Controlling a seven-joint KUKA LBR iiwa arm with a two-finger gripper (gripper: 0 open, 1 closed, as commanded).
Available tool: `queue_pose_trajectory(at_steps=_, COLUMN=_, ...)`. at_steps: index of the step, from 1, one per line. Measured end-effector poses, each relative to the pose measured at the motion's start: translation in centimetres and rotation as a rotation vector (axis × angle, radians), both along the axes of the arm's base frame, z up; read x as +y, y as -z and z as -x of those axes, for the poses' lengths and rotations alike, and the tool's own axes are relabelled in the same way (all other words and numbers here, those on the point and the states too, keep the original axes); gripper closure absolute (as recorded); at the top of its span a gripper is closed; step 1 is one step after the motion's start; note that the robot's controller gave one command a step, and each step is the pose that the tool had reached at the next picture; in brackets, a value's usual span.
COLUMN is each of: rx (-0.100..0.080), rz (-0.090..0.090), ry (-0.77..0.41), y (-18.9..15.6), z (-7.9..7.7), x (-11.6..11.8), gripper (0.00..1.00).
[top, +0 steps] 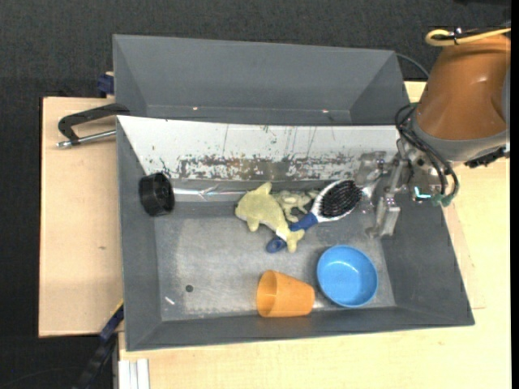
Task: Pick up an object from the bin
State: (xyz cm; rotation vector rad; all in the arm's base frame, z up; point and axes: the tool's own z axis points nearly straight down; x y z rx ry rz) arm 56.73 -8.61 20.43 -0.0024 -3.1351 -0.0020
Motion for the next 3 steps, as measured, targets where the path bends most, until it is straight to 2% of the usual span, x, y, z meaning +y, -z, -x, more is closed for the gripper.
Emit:
queue_pose_trajectory(at_steps=1, rx=-0.026, rz=0.001, ry=-0.001, y=12.87, z=-3.94, x=1.78, gripper=0.00)
queue_pose_trajectory(at_steps=2, rx=-0.021, rz=0.002, ry=-0.003, y=12.76, z=-3.77, x=1.76, gripper=1.00)
queue_pose_trajectory(at_steps=3, rx=-0.023, rz=0.001, ry=-0.003, y=12.71, z=-3.84, x=1.83, gripper=0.00)
